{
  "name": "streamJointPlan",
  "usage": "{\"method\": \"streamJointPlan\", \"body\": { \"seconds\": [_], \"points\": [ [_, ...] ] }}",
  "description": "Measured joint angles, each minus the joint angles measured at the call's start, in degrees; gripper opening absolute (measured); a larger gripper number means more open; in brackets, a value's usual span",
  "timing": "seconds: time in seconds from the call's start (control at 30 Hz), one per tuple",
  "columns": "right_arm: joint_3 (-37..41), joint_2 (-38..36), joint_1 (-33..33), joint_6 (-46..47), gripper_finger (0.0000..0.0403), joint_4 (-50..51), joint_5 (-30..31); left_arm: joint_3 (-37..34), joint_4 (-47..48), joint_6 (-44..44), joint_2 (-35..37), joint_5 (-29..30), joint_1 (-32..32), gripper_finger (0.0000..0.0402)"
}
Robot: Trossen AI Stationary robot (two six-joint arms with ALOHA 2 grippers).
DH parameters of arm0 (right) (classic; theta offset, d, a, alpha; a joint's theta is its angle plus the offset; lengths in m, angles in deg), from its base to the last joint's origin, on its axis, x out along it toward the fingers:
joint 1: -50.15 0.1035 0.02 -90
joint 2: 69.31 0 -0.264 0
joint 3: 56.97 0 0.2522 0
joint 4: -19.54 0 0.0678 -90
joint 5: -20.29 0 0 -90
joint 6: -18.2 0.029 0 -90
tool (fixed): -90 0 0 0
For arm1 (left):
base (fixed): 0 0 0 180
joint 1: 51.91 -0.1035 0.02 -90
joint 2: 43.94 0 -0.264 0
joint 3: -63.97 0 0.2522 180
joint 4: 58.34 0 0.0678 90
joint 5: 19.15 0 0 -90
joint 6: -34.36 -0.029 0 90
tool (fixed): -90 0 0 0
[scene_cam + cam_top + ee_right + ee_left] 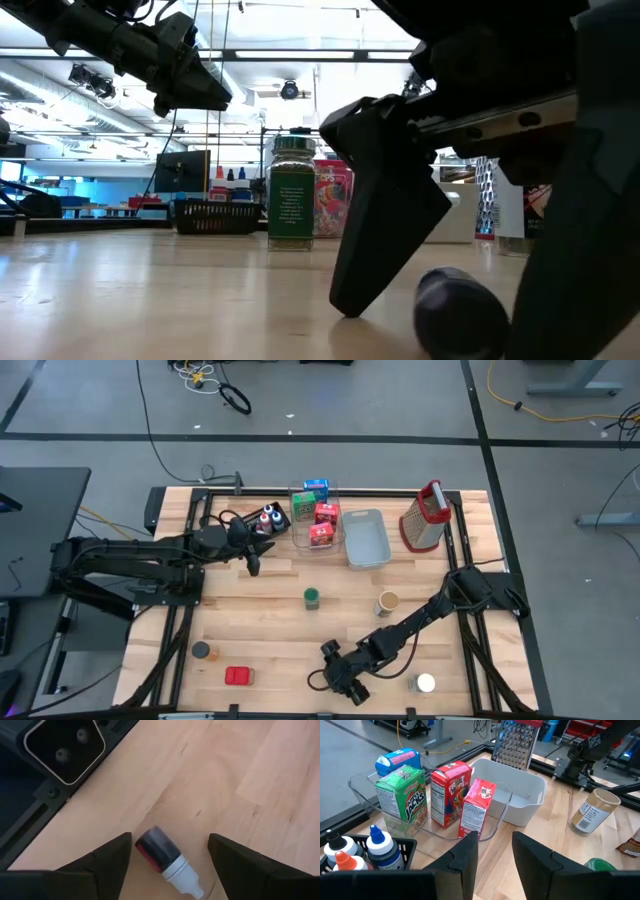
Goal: Pick & Place Kitchen Items
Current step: Put the small red food coloring bottle into the black bin
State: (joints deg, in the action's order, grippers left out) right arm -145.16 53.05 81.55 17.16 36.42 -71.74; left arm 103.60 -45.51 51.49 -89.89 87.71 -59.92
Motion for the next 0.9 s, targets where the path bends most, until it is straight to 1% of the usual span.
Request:
{"method": "streamJointPlan", "body": {
  "seconds": [0.13,0.23,0.6,0.7,0.8,0.9],
  "points": [
    [0.00,0.03,0.73,-1.72,0.0267,0.07,1.61,0.00,0.00,0.02,0.00,0.00,0.02,0.0128],
    [0.00,0.07,0.83,-4.96,0.0245,-0.08,1.34,0.02,0.00,0.00,0.00,0.00,0.02,0.0128],
    [0.00,0.14,-0.03,-5.17,0.0114,-0.18,0.53,0.00,0.00,0.00,0.00,0.00,0.00,0.0128],
    [0.02,0.14,-0.32,-3.92,0.0087,-0.44,0.52,0.00,0.00,0.00,0.00,0.00,0.01,0.0128],
    [0.04,0.14,-0.63,-3.89,0.0080,-0.60,1.29,0.00,0.00,0.02,0.00,0.00,0.00,0.0128],
    [0.07,0.14,-0.70,-3.84,0.0093,-0.97,2.72,0.00,0.00,0.02,0.00,0.00,0.02,0.0128]
  ]
}}
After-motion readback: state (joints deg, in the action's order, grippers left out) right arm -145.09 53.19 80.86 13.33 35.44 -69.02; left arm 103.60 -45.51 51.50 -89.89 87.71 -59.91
